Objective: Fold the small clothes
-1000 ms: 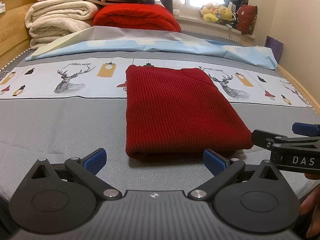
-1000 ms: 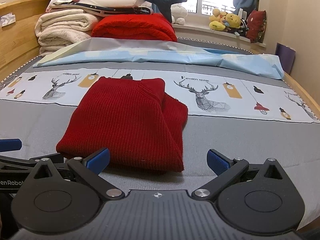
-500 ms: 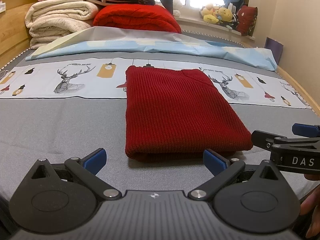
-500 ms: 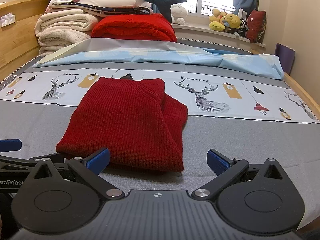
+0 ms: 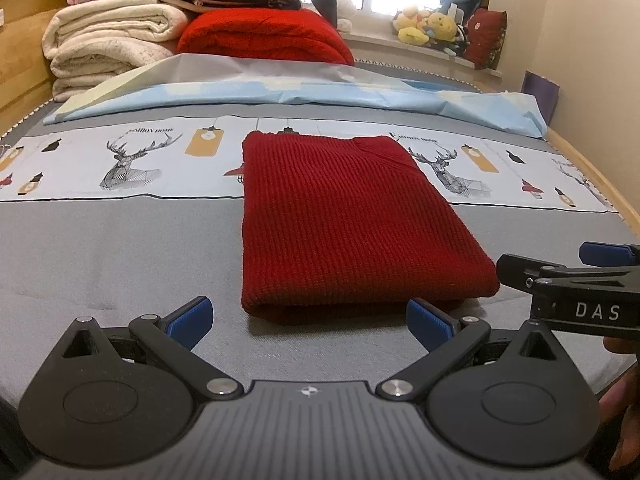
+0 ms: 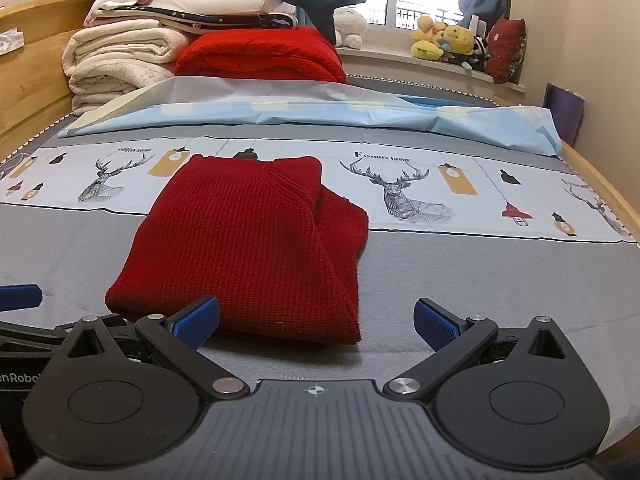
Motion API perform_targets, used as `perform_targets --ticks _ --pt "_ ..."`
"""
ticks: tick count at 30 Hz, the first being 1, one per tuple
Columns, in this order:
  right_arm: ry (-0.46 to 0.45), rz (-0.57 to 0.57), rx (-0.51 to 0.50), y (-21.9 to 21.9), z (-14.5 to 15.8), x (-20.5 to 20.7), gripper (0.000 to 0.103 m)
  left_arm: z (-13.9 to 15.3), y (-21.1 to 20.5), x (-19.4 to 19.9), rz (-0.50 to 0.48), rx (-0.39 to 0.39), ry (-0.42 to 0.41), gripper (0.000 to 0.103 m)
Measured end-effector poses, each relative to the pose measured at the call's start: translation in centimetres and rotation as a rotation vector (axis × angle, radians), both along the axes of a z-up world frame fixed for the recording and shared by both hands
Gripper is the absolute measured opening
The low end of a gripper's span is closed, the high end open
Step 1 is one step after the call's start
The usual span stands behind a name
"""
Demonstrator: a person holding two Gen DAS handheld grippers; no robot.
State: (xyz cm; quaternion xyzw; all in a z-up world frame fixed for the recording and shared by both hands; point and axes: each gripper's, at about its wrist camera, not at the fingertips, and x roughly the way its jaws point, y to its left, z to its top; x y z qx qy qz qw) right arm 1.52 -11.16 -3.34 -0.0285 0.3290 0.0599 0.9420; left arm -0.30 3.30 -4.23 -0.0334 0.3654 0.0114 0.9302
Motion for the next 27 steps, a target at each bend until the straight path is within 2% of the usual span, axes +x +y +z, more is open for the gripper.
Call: perform_targets --ticks 27 --pt "0.002 -0.005 0.0 0.17 -0.06 0.06 0.102 -0.05 0.25 0.06 0.001 -0.003 0.005 0.103"
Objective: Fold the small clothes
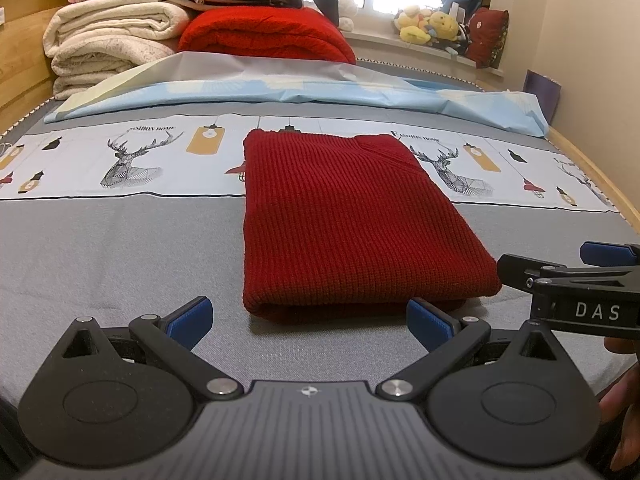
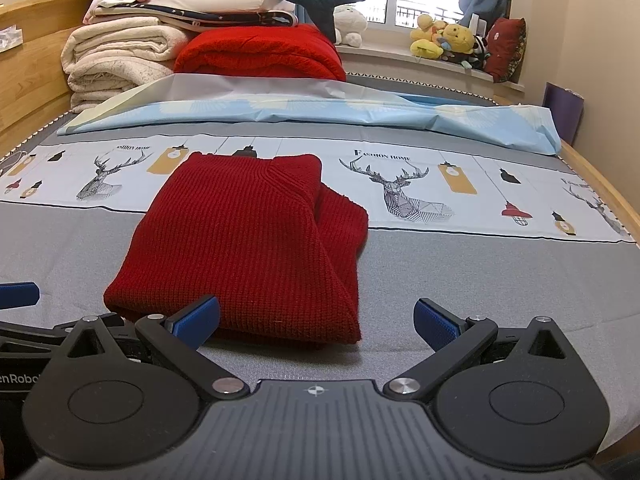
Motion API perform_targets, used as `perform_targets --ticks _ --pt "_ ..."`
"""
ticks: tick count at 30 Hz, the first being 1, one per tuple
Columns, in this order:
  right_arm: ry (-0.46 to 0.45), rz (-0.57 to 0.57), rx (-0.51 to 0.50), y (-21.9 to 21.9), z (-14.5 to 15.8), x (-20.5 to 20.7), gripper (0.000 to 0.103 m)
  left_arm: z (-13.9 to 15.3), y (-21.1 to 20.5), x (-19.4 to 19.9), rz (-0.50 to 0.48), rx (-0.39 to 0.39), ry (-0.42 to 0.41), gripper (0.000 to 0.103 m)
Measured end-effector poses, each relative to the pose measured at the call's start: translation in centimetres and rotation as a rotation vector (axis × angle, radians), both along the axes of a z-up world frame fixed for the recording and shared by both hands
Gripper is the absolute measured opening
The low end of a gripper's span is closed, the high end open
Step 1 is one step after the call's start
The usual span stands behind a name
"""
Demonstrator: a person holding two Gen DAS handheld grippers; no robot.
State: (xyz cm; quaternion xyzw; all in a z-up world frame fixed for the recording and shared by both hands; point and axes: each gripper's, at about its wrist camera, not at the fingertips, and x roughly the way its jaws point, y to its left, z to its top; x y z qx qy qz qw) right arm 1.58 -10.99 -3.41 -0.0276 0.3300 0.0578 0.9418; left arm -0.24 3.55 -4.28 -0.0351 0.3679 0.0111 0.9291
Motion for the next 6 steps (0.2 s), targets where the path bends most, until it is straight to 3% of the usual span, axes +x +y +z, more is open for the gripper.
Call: perform_targets --ticks 6 --pt "0.0 -0.001 -0.001 0.06 0.01 0.0 0.102 -0.04 0.08 0.04 0.0 0.0 0.0 0.103"
